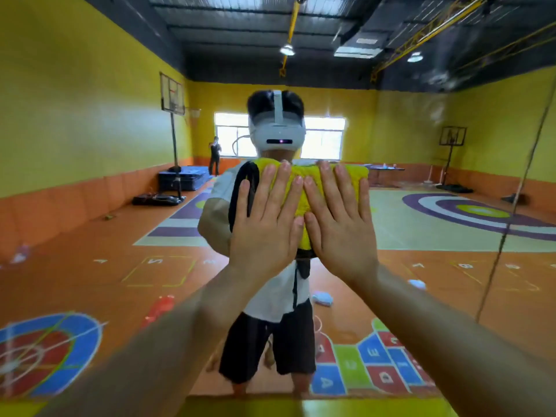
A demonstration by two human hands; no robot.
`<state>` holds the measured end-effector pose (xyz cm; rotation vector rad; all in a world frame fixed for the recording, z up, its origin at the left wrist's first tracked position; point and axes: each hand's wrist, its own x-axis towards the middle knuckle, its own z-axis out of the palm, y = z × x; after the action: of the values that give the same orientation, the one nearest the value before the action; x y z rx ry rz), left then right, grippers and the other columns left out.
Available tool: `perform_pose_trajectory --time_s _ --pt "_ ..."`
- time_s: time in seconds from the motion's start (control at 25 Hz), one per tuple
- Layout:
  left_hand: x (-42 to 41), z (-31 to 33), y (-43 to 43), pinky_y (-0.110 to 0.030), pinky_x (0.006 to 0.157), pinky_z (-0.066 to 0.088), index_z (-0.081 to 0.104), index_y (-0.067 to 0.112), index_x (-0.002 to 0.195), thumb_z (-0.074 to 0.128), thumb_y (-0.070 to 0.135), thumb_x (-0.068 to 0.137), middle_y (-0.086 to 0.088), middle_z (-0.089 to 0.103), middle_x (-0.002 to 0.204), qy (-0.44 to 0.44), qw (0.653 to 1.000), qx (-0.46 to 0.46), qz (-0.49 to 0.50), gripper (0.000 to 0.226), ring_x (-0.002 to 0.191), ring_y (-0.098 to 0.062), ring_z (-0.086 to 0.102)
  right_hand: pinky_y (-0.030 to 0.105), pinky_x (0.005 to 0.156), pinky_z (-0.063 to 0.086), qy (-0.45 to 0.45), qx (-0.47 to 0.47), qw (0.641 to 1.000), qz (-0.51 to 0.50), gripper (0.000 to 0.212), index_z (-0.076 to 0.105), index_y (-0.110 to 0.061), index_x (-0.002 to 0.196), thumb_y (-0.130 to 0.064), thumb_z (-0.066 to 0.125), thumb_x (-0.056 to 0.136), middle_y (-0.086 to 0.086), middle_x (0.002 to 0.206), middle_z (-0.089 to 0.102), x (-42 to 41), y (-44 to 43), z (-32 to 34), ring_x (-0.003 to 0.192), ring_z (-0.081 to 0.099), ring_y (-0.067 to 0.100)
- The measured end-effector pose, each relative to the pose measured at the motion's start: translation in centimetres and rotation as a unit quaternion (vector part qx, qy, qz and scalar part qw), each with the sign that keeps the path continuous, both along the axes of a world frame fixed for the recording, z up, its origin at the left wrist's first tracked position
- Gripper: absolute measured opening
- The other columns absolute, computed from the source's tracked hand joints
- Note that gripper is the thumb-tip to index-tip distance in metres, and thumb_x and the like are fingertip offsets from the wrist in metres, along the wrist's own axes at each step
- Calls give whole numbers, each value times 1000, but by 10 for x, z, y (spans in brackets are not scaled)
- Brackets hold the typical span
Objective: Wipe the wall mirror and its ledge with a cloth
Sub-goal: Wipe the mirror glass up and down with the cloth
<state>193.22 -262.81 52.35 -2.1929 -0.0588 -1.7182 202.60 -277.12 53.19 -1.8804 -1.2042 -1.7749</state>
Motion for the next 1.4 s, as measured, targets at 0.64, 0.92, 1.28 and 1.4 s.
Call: perform_pose_trajectory --time_s 0.64,0.92,1.28,1.4 --pt "-12 -364 11 -60 125 11 23 14 162 34 42 106 -10 11 171 67 998 8 -7 63 158 -30 13 54 126 -2 75 -73 993 46 64 26 -23 160 -40 50 103 4 172 0 -6 -4 -364 158 3 26" --pt "-34 -534 17 -59 126 6 19 12 163 43 48 106 -11 5 172 153 988 9 -18 71 159 -30 5 53 127 -2 64 -158 985 23 73 20 -23 162 -53 49 102 6 172 4 -6 -21 -532 158 4 25" --pt "-80 -640 25 -51 128 1 13 14 164 48 30 99 -7 -4 172 352 932 81 17 76 159 -26 -2 41 127 -1 113 -297 947 39 69 12 -28 163 -19 42 101 -5 172 1 -11 -54 -649 158 -2 14" --pt "-76 -635 9 -51 126 5 12 11 163 38 42 106 -9 -6 172 400 915 58 -12 70 159 -27 0 40 128 7 125 -306 942 64 55 27 -27 161 -18 39 108 -4 170 17 -1 -70 -644 157 10 12"
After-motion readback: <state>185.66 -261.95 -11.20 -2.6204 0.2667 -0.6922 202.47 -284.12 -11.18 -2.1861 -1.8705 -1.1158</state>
